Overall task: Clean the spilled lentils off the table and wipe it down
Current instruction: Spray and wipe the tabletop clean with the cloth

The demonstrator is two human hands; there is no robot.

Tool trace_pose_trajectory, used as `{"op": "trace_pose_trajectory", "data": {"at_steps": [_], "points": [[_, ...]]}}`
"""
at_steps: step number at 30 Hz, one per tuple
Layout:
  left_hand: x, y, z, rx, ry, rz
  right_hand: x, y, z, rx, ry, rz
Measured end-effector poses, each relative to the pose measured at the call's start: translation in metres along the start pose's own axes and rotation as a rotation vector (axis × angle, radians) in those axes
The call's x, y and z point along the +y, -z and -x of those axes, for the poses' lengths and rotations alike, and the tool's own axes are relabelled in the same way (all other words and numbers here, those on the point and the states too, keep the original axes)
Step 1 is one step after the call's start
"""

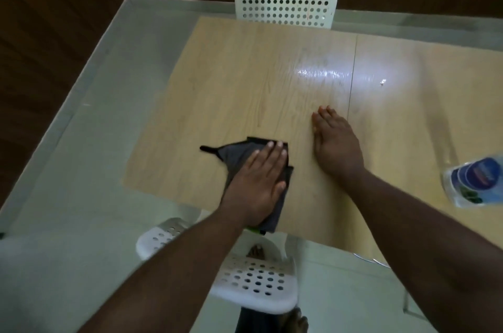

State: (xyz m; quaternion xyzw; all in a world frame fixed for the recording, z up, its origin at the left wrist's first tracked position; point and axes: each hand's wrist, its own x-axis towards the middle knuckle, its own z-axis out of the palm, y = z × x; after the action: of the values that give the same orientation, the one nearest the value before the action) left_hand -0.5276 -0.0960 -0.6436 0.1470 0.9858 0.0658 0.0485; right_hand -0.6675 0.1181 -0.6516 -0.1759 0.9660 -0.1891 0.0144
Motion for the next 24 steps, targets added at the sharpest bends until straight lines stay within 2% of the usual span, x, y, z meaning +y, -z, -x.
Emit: {"op": "trace_pose_trajectory", "data": {"at_steps": [5,8,11,14,16,19,21,24], "points": [[-0.046,0.006,0.036,0.002,0.002,-0.010,-0.002,0.000,-0.002,0.015,-0.005,-0.026],[-0.077,0.010,-0.002,0.030,0.131,-0.021,0.000,-0.004,-0.003,0.006,-0.017,-0.016],[-0.072,0.016,-0.065,0.042,0.248,0.009,0.003,-0.003,-0.004,0.000,-0.012,-0.023],[-0.041,0.016,-0.099,0.027,0.150,0.011,0.001,0.002,-0.001,-0.037,-0.023,-0.044],[-0.026,0.014,-0.091,-0.014,0.057,0.003,-0.001,0.007,-0.001,-0.045,-0.032,-0.057],[-0.035,0.019,-0.081,-0.046,-0.034,0.018,0.005,0.021,-0.019,-0.078,-0.017,-0.032],[-0.054,0.022,-0.090,-0.032,-0.047,0.020,0.019,0.028,-0.037,-0.093,0.010,0.009],[-0.094,0.028,-0.141,-0.011,0.067,-0.014,0.050,0.041,-0.085,-0.045,-0.062,0.040]]}}
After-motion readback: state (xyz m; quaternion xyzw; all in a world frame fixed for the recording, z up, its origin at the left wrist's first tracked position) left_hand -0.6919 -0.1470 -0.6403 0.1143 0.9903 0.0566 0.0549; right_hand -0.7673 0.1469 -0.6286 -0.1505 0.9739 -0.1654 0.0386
